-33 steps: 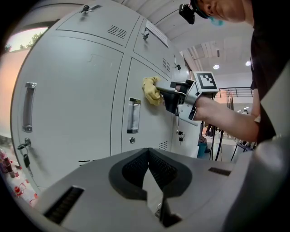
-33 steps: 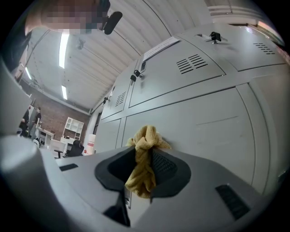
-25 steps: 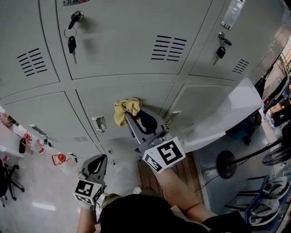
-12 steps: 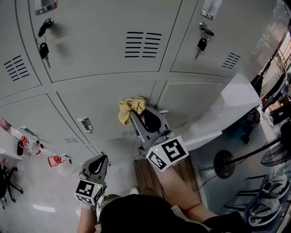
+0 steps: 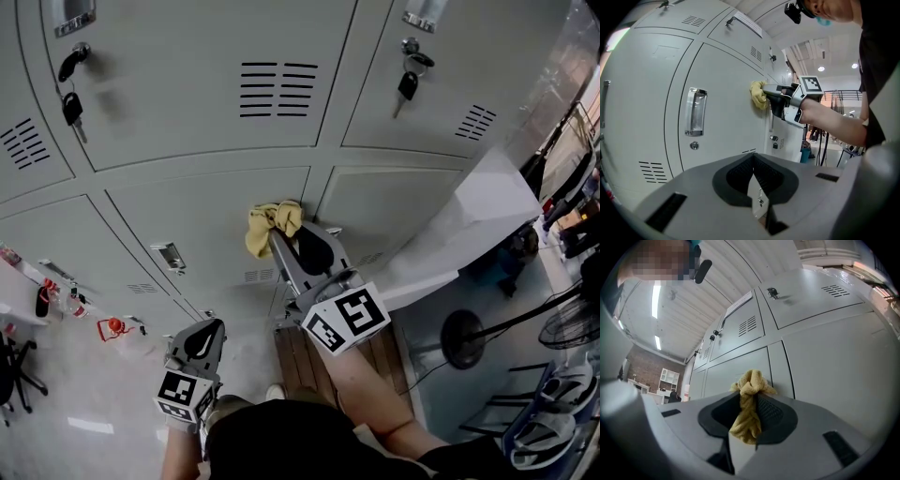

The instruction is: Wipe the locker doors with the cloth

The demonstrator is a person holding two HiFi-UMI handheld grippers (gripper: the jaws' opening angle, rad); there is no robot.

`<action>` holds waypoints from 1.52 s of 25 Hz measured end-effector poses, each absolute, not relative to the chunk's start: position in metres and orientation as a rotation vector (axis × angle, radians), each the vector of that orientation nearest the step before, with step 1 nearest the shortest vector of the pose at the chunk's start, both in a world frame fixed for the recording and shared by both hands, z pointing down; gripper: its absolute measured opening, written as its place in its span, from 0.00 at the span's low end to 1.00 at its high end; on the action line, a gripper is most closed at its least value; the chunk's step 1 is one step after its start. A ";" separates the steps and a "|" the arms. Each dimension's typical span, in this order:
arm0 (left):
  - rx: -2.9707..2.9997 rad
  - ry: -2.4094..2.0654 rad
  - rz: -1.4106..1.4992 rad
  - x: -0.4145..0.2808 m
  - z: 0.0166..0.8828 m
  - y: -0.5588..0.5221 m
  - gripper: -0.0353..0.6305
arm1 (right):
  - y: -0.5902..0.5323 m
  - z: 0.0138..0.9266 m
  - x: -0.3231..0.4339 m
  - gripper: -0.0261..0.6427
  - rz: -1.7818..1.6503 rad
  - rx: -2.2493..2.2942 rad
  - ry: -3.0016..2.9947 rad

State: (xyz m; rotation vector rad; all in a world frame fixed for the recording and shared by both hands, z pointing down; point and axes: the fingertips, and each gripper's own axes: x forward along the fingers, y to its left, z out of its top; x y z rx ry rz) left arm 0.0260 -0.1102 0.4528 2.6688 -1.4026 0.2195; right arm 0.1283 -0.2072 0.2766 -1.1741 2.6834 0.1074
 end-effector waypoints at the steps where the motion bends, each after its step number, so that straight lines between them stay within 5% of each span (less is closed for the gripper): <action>1: 2.671 -1.404 0.219 0.025 0.454 -0.110 0.07 | -0.207 0.277 0.129 0.21 0.101 -1.173 2.680; 38: 2.694 -1.335 0.250 -0.080 0.459 -0.103 0.07 | -0.192 0.299 0.012 0.21 0.095 -1.205 2.736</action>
